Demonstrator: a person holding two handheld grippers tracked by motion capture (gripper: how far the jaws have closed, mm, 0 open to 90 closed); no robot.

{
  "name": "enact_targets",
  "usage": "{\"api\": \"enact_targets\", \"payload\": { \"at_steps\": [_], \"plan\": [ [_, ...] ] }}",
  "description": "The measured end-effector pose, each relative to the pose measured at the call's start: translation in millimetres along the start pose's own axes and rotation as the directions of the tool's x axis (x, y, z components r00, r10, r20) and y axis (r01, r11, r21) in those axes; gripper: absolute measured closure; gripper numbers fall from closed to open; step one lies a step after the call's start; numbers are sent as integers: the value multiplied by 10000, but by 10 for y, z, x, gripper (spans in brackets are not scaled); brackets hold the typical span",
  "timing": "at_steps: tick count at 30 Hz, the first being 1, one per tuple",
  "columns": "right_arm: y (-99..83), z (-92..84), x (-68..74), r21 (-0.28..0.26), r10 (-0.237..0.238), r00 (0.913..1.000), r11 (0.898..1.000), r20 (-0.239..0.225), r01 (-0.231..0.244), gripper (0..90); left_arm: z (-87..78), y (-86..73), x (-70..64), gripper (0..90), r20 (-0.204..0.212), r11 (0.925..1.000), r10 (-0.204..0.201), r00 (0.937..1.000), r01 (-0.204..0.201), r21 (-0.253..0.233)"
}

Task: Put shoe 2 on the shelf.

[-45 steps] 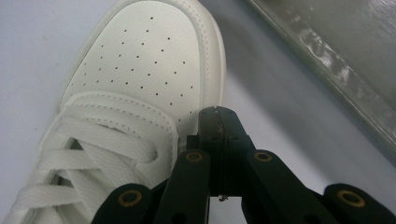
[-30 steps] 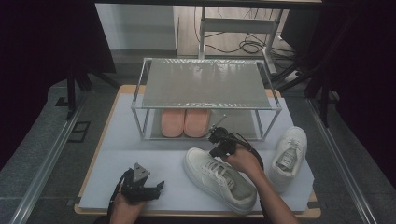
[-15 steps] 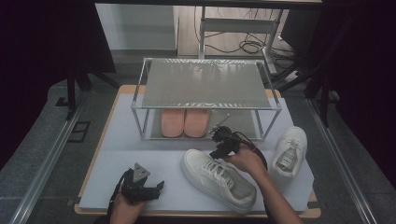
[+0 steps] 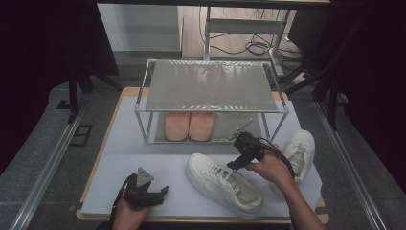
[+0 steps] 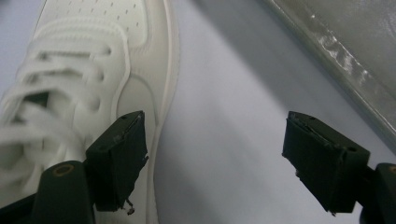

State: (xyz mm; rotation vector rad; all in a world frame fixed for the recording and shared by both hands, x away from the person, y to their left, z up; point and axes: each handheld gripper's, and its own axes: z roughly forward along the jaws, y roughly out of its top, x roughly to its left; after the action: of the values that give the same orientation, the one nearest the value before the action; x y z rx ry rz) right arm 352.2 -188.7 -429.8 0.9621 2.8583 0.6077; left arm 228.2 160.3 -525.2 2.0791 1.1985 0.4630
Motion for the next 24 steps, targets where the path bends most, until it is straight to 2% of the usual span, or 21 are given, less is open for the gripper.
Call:
{"api": "enact_targets", "payload": {
  "at_steps": [3, 8, 14, 18, 21, 22, 24],
  "plan": [
    [-82, -83, -7, -100, 54, 9999, 9999, 98, -53, 176, 0, 0, 0, 138, -3, 10000, 2, 10000, -2, -1],
    [-198, -207, -7, -25, 239, 9996, 9997, 154, -238, 179, 0, 0, -1, 138, -7, 10000, 1, 10000, -1, -3],
    [-381, -382, 71, 197, -22, 10000, 9998, 43, 21, 187, 2, 0, -3, 138, -13, 10000, -32, 10000, 32, -25],
    [-443, -432, 122, 382, -127, 9999, 9992, -31, 128, 178, 2, 0, -3, 138, -14, 10000, -31, 10000, 31, -30],
    [-484, -448, 169, 609, -229, 9993, 9978, -288, 246, 180, 2, 0, -1, 137, -20, 10000, 1, 10000, -1, -29],
    [-495, -433, 215, 833, -388, 9988, 9957, -301, 412, 210, 1, 0, 0, 138, -16, 10000, 20, 10000, -20, -15],
    [-496, -419, 239, 926, -476, 9984, 9944, -291, 501, 224, 0, 0, 0, 138, -16, 10000, 23, 10000, -23, -10]
  ]
}}
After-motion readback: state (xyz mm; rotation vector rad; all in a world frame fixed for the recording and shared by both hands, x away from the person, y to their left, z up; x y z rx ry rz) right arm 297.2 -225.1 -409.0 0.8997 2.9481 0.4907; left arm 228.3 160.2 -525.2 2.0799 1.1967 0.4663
